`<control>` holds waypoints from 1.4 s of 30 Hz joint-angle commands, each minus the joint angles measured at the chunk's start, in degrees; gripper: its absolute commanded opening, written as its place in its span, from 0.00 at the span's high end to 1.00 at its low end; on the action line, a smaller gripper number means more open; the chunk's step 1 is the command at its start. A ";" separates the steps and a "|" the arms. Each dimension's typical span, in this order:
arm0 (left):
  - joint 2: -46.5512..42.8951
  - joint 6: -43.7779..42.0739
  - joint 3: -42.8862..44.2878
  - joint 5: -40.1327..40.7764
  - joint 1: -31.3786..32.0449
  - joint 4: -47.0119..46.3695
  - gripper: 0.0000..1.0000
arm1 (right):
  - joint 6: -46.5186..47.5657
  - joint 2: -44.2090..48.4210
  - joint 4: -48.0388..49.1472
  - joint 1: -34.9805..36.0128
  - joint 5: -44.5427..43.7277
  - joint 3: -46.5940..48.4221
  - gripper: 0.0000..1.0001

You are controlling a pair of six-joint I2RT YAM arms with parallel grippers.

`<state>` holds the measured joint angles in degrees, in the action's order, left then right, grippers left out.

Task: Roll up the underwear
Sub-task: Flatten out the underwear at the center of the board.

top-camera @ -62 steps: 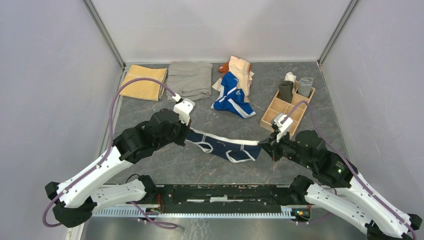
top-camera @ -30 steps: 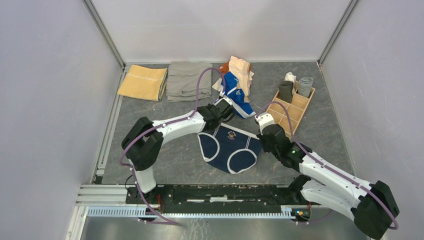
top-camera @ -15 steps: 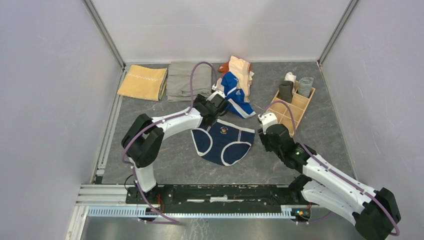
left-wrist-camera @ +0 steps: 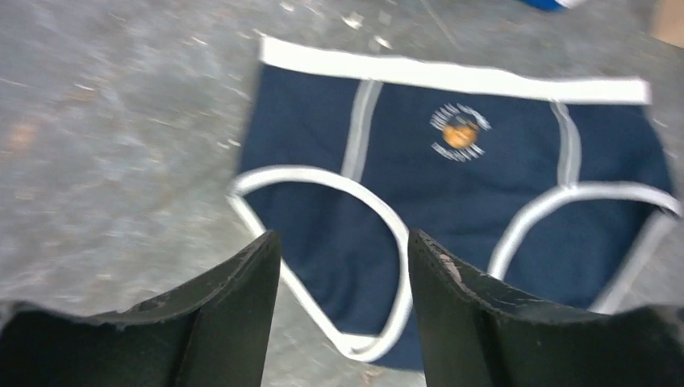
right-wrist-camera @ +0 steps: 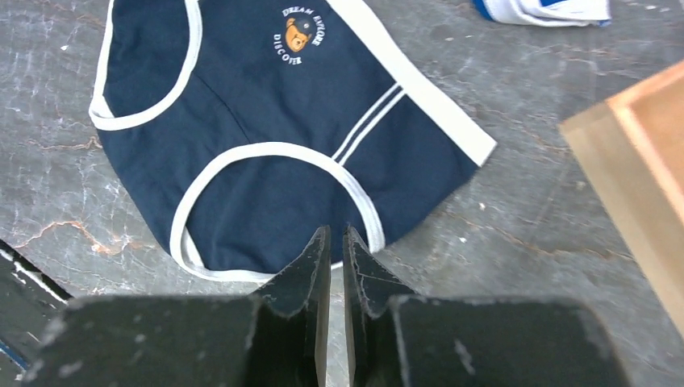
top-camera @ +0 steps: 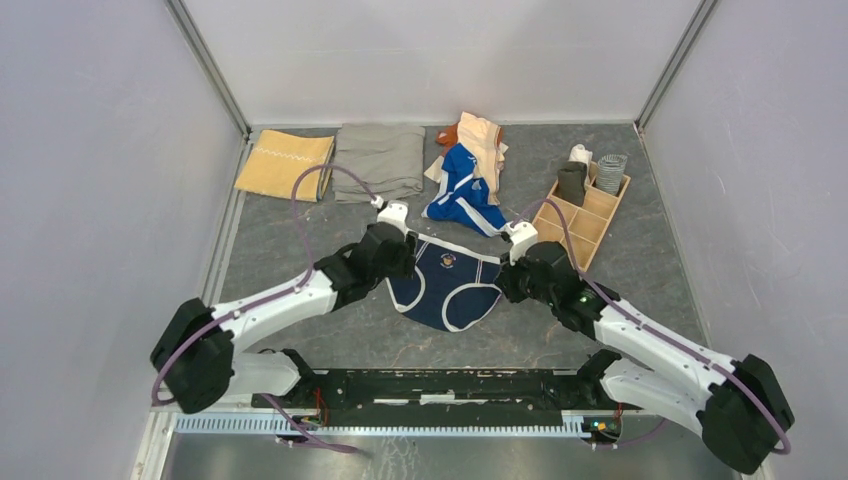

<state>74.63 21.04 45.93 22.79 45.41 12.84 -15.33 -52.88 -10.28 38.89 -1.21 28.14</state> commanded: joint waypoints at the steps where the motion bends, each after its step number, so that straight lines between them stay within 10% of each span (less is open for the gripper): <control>1: -7.74 8.32 -10.33 -16.73 1.98 -17.62 0.35 | -1.28 -4.94 7.46 -0.06 5.03 2.16 0.87; 6: -7.80 10.30 -13.37 -16.23 6.37 -17.92 0.29 | 0.04 -9.98 8.86 -0.17 2.70 3.41 0.88; 10: -10.91 13.17 -14.74 -10.62 6.54 -17.17 0.01 | 0.14 -11.31 9.16 -0.30 0.25 3.76 0.86; 15: -16.36 14.17 -18.02 -9.68 6.45 -21.83 0.00 | 0.51 -13.47 9.57 -0.92 -0.39 4.16 0.85; 27: 1.36 11.88 -16.00 -18.24 12.02 -31.14 0.47 | 1.18 -18.41 11.33 -2.08 -1.33 5.16 0.94; 42: 5.67 15.32 -18.24 -17.51 13.55 -24.49 0.50 | 2.06 -16.46 10.44 -2.10 -4.85 3.88 0.94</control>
<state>80.90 33.47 28.58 5.58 58.33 -14.22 -14.48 -70.87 -0.95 36.99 -3.20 31.27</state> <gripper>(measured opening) 0.510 0.058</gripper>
